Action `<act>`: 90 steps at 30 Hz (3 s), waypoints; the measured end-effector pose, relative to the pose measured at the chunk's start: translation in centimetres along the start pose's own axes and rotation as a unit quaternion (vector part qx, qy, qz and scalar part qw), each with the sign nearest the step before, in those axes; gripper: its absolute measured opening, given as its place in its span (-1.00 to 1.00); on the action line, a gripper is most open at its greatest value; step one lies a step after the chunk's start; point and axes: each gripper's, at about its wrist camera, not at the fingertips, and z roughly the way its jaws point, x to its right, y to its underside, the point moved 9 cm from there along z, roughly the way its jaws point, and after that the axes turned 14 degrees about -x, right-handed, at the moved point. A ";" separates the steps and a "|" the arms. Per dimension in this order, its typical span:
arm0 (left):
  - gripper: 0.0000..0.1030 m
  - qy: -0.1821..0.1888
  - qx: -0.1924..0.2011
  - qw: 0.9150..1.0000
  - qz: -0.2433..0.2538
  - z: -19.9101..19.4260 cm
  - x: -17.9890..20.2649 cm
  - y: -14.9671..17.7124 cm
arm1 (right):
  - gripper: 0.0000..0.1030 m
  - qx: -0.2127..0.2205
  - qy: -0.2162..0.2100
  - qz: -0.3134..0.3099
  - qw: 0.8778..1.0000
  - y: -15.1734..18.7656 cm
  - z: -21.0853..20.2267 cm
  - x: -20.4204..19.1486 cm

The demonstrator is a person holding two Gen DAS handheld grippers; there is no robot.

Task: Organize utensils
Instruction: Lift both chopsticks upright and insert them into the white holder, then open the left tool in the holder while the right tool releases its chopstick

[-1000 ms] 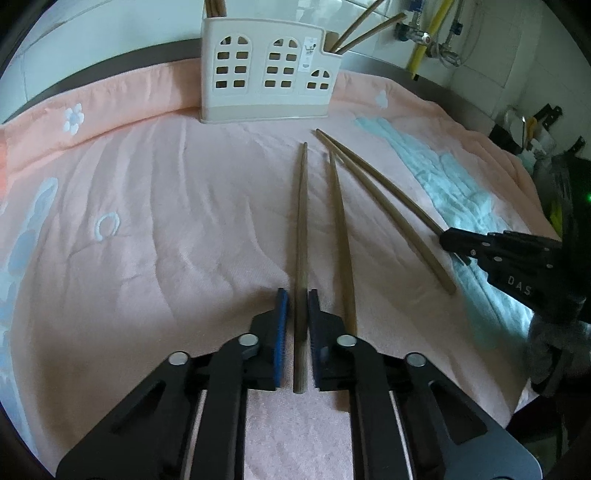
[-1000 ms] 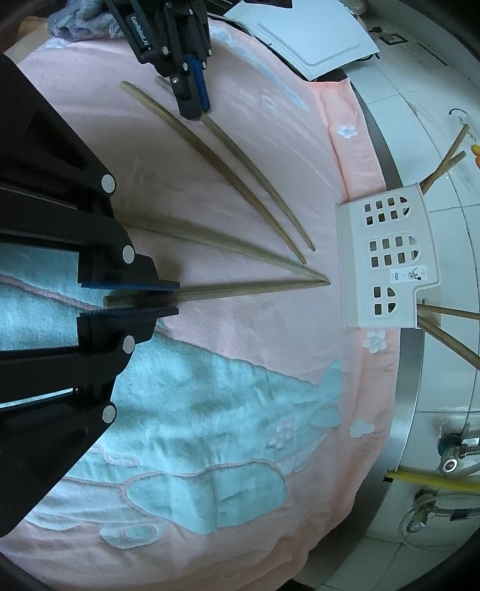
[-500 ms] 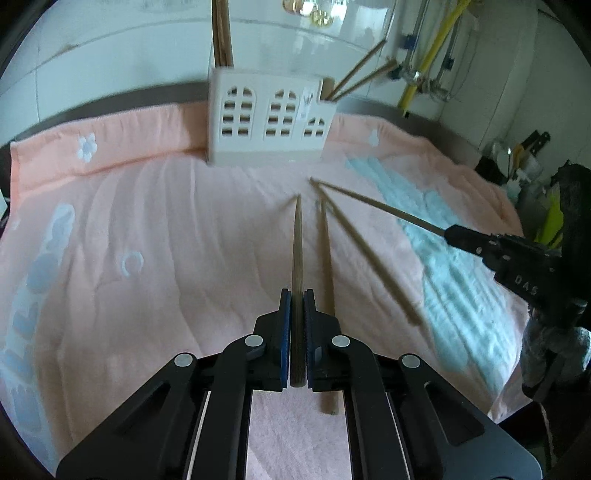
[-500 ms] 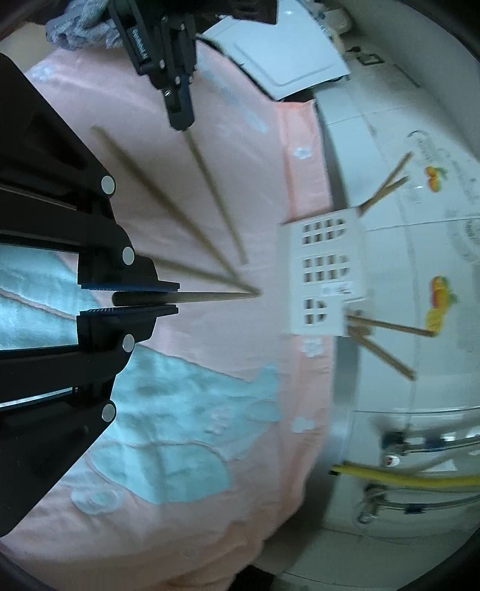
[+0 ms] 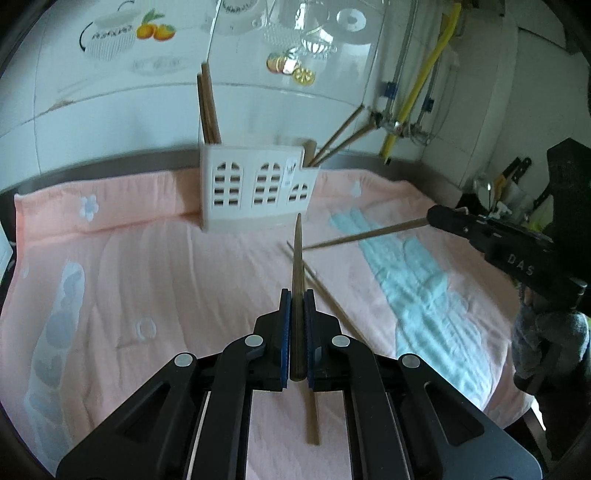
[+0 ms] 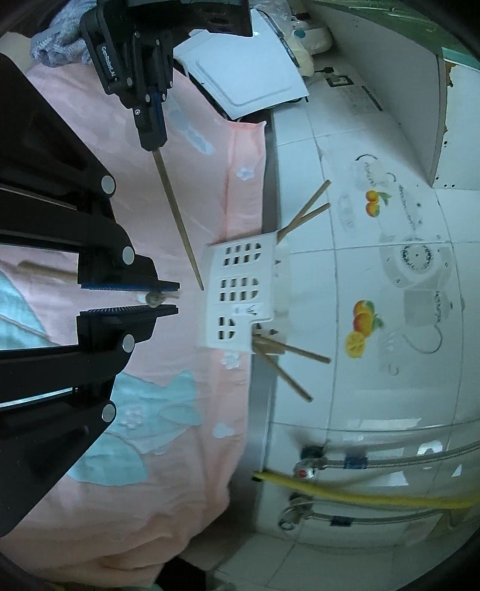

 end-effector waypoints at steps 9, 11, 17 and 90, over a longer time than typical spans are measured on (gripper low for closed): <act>-0.89 -0.020 0.012 0.999 0.025 -1.5 -0.1 -2.6 | -0.87 0.004 0.001 -0.018 1.000 -2.5 0.3 -0.7; -0.89 -0.018 0.014 0.999 0.026 -1.9 -0.2 -3.4 | -0.87 0.005 0.002 -0.023 1.000 -2.9 0.2 -0.8; -0.89 -0.032 0.036 0.998 0.028 -3.7 -1.0 -6.5 | -0.87 0.010 0.010 -0.030 0.999 -4.7 -0.4 -0.4; -0.41 -0.078 0.167 0.983 0.000 -4.4 -5.6 -21.4 | -0.61 0.062 0.016 0.025 0.998 -19.3 3.5 4.5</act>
